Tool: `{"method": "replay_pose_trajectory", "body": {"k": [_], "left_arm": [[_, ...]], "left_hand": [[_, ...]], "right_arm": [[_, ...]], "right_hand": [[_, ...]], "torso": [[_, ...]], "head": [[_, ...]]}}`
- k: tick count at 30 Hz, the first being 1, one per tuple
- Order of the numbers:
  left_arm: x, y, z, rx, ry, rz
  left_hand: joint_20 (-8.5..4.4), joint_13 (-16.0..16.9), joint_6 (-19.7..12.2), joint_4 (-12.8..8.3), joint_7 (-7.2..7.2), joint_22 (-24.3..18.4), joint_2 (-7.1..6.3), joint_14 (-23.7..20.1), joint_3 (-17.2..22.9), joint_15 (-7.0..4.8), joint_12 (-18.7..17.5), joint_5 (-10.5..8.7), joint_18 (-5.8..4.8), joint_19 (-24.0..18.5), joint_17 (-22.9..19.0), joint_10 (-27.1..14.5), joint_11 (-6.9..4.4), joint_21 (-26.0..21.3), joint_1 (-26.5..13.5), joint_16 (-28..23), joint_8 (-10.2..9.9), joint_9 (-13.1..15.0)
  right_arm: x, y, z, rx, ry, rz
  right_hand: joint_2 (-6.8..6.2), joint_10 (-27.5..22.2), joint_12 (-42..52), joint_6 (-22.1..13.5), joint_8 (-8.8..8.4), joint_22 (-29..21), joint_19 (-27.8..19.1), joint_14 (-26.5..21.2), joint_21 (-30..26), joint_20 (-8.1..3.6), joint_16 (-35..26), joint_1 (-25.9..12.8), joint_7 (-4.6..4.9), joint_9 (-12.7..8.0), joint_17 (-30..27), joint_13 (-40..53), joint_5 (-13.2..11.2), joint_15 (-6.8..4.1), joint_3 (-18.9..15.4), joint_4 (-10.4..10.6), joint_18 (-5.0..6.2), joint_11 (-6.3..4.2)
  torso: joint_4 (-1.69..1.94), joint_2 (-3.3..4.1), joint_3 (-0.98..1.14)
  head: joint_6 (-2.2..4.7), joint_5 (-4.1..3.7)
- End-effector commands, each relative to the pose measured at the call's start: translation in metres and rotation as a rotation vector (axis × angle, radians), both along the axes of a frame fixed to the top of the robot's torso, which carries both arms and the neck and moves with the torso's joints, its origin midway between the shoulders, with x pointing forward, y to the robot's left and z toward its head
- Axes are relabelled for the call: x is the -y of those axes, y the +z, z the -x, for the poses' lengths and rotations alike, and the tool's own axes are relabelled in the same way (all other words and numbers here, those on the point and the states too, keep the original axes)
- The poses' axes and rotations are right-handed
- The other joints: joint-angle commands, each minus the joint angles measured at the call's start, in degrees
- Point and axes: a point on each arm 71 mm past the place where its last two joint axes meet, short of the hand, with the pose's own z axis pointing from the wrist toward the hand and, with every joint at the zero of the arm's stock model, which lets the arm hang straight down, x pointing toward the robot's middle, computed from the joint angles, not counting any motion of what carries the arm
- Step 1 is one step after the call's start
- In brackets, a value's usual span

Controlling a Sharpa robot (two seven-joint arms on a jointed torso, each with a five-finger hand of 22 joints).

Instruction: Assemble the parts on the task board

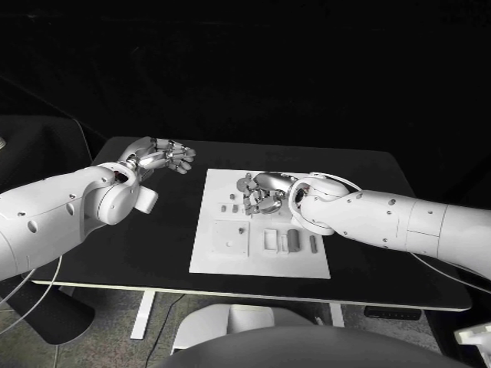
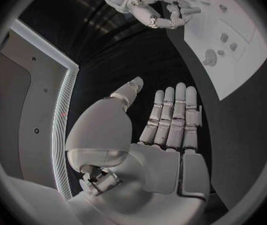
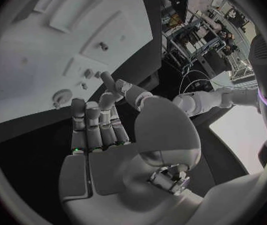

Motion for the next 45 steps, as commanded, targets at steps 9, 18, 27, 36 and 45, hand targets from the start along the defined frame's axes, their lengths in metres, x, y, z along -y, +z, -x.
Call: {"method": "replay_pose_trajectory", "body": {"k": [9,18,27,36,45], "left_arm": [[0.008,0.001,-0.001,0.005,-0.019,0.016],[0.009,0.001,-0.001,0.003,-0.021,0.016],[0.01,0.001,-0.001,0.004,-0.025,0.018],[0.01,0.001,-0.001,0.003,-0.024,0.017],[0.01,0.001,-0.001,0.003,-0.026,0.018]], "left_hand": [[0.02,0.08,0.09,0.09,-0.1,0.06,0.43,0.32,-0.39,-0.09,-0.3,0.21,-0.29,-0.08,-0.07,0.46,-0.06,-0.27,0.3,-0.19,-0.16,0.04],[0.02,0.08,0.1,0.1,-0.1,0.07,0.44,0.32,-0.39,-0.09,-0.31,0.21,-0.29,-0.08,-0.07,0.47,-0.06,-0.28,0.3,-0.2,-0.16,0.04],[0.02,0.09,0.11,0.11,-0.1,0.07,0.46,0.32,-0.4,-0.09,-0.32,0.21,-0.29,-0.07,-0.09,0.49,-0.06,-0.3,0.29,-0.21,-0.16,0.05],[0.02,0.1,0.12,0.11,-0.1,0.08,0.47,0.32,-0.4,-0.1,-0.33,0.22,-0.29,-0.07,-0.1,0.5,-0.06,-0.32,0.29,-0.22,-0.16,0.05],[0.02,0.1,0.13,0.12,-0.1,0.08,0.47,0.32,-0.41,-0.1,-0.34,0.22,-0.29,-0.06,-0.11,0.51,-0.06,-0.33,0.29,-0.23,-0.16,0.05]], "right_arm": [[-0.028,-0.023,0.012,-0.042,0.066,-0.02],[-0.038,-0.041,0.022,-0.069,0.087,-0.002],[-0.046,-0.051,0.028,-0.076,0.098,0.005],[-0.049,-0.052,0.028,-0.062,0.092,0.01],[-0.055,-0.057,0.028,-0.062,0.094,0.022]], "right_hand": [[-0.59,0.52,0.34,0.93,0.1,-0.02,0.3,0.2,0.29,0.01,0.27,0.07,0.46,0.75,-0.08,-0.1,-0.2,-0.1,0.51,0.03,0.22,-0.03],[-0.59,0.55,0.34,0.89,0.06,-0.02,0.33,0.23,0.3,0.01,0.28,0.03,0.47,0.74,-0.09,-0.11,-0.19,-0.1,0.55,0.08,0.22,-0.04],[-0.61,0.58,0.34,0.85,0.02,-0.02,0.37,0.26,0.32,0.01,0.28,0.0,0.49,0.72,-0.1,-0.13,-0.18,-0.09,0.59,0.1,0.23,-0.05],[-0.64,0.62,0.34,0.8,-0.03,-0.02,0.4,0.29,0.34,0.0,0.3,-0.04,0.5,0.71,-0.1,-0.14,-0.18,-0.09,0.62,0.12,0.23,-0.06],[-0.68,0.66,0.35,0.76,-0.07,-0.01,0.45,0.34,0.38,0.0,0.31,-0.09,0.51,0.69,-0.11,-0.14,-0.18,-0.09,0.64,0.14,0.24,-0.07]], "torso": [[0.14,0.04,-0.03],[0.25,0.05,-0.08],[0.29,0.03,-0.1],[0.28,0.01,-0.14],[0.27,0.04,-0.06]], "head": [[-0.36,0.62],[-0.47,0.7],[-0.47,1.04],[-0.57,1.13],[-0.61,1.06]]}}
